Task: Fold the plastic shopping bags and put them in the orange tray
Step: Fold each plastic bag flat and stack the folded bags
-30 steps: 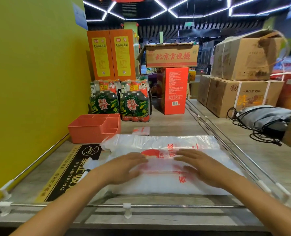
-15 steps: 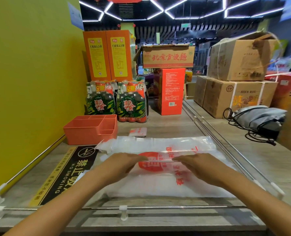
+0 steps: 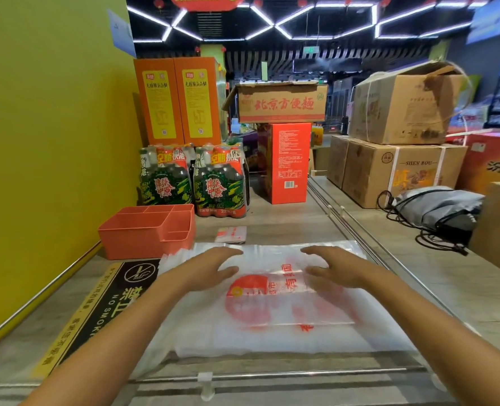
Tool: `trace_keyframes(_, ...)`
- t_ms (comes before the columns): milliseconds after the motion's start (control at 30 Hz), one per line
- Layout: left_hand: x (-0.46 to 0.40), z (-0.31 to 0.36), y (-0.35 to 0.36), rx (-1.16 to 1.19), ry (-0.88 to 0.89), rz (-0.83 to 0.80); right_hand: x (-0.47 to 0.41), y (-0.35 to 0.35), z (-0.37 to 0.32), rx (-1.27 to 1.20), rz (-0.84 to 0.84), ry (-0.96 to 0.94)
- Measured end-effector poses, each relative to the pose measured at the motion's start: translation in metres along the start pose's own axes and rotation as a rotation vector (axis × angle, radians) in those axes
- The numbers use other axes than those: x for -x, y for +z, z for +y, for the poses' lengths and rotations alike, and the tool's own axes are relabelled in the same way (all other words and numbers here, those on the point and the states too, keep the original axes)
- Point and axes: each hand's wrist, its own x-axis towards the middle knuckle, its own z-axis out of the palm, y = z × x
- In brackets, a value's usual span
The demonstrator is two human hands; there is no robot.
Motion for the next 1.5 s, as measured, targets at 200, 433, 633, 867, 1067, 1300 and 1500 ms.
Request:
trace_keyframes(200, -0.029, -0.025, 0.017, -0.023, -0.141, -0.091, -0.027, 0.017, 0.009, 0.026, -0.007, 0.120)
trace_keyframes(433, -0.033, -0.045, 0.026, 0.002, -0.094, 0.131, -0.037, 0.022, 0.020, 0.105, 0.174, 0.083)
trace_keyframes(633, -0.025, -0.045, 0.015, -0.002, -0.025, 0.321, -0.038, 0.011, 0.013, 0.178, 0.376, -0.062)
trace_keyframes(867, -0.012, -0.021, 0.009, -0.046, -0.008, 0.080, -0.021, 0.012, -0.002, 0.006, 0.177, -0.176)
trace_keyframes(1067, -0.016, -0.007, 0.013, 0.184, -0.023, -0.044, -0.020, 0.022, -0.012, -0.131, 0.019, -0.132)
trace_keyframes(1300, -0.019, -0.016, 0.025, 0.126, 0.029, -0.081, -0.024, 0.034, -0.001, -0.040, 0.026, -0.092)
trace_keyframes(1500, -0.020, -0.007, 0.052, -0.004, 0.021, -0.362, -0.024, 0.041, -0.008, 0.088, -0.253, -0.030)
